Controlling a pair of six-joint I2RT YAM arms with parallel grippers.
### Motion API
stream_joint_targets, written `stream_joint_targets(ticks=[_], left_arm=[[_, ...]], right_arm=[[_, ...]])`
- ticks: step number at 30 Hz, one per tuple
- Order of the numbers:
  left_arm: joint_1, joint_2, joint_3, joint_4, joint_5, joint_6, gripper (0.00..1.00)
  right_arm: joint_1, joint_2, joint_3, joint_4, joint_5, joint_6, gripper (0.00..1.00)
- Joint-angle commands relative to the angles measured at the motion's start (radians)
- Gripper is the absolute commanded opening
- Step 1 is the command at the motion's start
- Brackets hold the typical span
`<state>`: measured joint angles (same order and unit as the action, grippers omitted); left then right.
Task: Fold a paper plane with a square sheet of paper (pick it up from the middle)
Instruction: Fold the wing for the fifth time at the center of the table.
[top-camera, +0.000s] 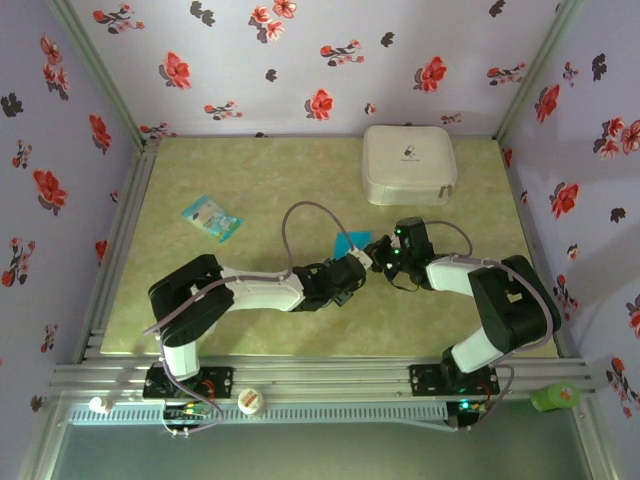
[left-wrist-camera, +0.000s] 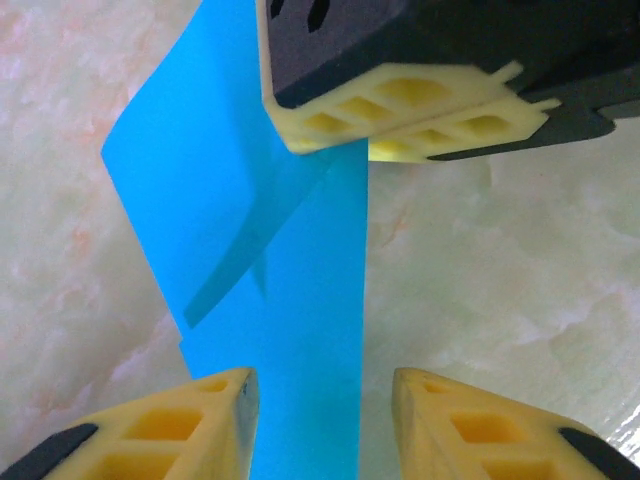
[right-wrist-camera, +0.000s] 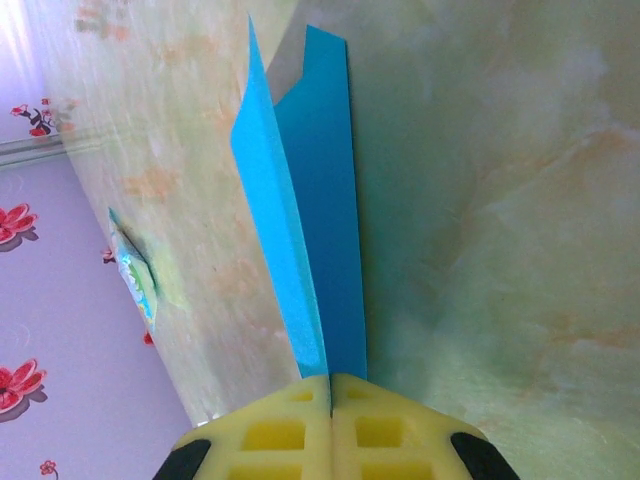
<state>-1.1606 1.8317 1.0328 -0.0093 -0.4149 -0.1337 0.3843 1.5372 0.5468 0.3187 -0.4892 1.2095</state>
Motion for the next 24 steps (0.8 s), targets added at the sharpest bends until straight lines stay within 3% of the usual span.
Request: stream_joint_targets(ticks=[1, 7, 24], left_arm=[[-0.007, 0.024, 0.026, 0.019, -0.039, 0.027, 0.35], [-0.007, 0.037, 0.027, 0.009, -0.042, 0.033, 0.25], [-0.007, 0.032, 0.024, 0.009, -0.046, 0.026, 0.13]], right_arm=[[0.000, -0.012, -0.004, 0.018, -0.015, 0.014, 0.05], [-0.001, -0.017, -0.007, 0.023, -0.019, 0.022, 0.06], [-0.002, -0.023, -0.009, 0.018, -0.016, 0.017, 0.10]])
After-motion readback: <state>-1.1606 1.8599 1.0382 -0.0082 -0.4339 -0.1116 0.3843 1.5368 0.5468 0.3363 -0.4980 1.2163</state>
